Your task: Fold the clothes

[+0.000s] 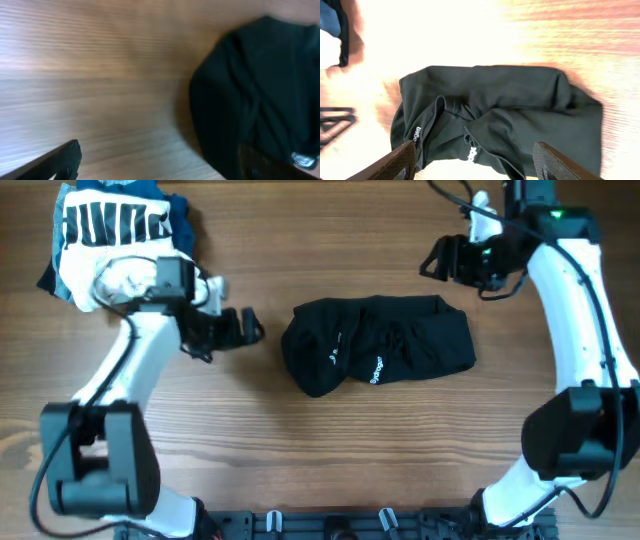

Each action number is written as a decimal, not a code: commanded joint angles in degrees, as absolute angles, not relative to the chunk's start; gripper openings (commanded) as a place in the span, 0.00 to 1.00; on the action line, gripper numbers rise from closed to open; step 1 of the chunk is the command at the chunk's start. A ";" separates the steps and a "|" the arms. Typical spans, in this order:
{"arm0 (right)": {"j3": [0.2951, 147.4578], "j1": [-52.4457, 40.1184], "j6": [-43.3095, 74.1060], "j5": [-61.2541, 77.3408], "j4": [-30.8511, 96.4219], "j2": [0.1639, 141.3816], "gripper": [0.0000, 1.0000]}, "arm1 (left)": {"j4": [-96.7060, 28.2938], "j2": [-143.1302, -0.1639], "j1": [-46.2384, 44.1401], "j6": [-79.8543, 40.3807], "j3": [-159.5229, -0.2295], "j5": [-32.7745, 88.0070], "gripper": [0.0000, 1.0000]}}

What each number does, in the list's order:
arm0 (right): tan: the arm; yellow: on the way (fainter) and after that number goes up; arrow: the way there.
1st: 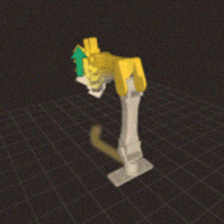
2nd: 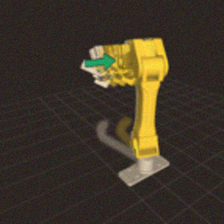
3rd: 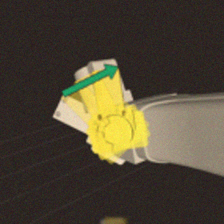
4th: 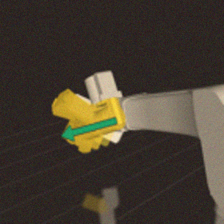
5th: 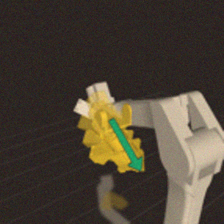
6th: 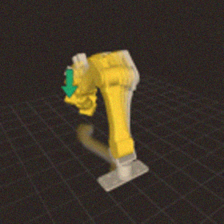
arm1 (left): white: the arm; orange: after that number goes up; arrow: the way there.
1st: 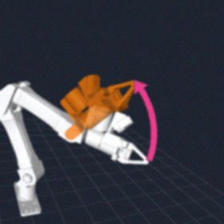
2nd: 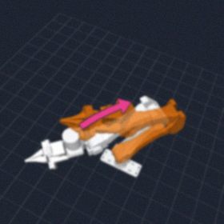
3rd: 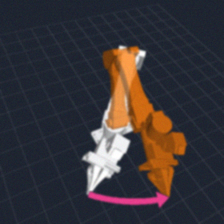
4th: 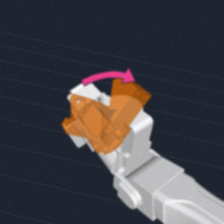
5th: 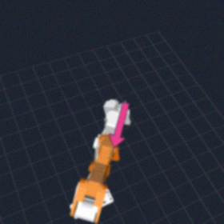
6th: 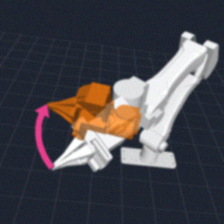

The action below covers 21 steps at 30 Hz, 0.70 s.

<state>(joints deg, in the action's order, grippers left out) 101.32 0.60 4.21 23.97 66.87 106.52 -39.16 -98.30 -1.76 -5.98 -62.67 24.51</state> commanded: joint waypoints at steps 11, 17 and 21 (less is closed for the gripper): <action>101.89 0.23 3.16 23.73 67.00 106.39 0.76 | -23.44 -106.48 -14.90 -17.23 -56.77 31.20 0.96; 100.03 0.19 6.50 19.44 67.81 106.39 0.04 | -25.47 -105.95 -13.87 -17.21 -56.95 28.64 0.04; 92.01 0.19 6.07 19.77 66.89 106.41 0.04 | -33.78 -102.35 -12.03 -16.69 -62.37 22.39 0.04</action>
<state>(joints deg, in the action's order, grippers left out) 97.01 0.54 5.82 20.49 67.79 106.52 -29.43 -105.62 -13.34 -16.64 -57.80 29.02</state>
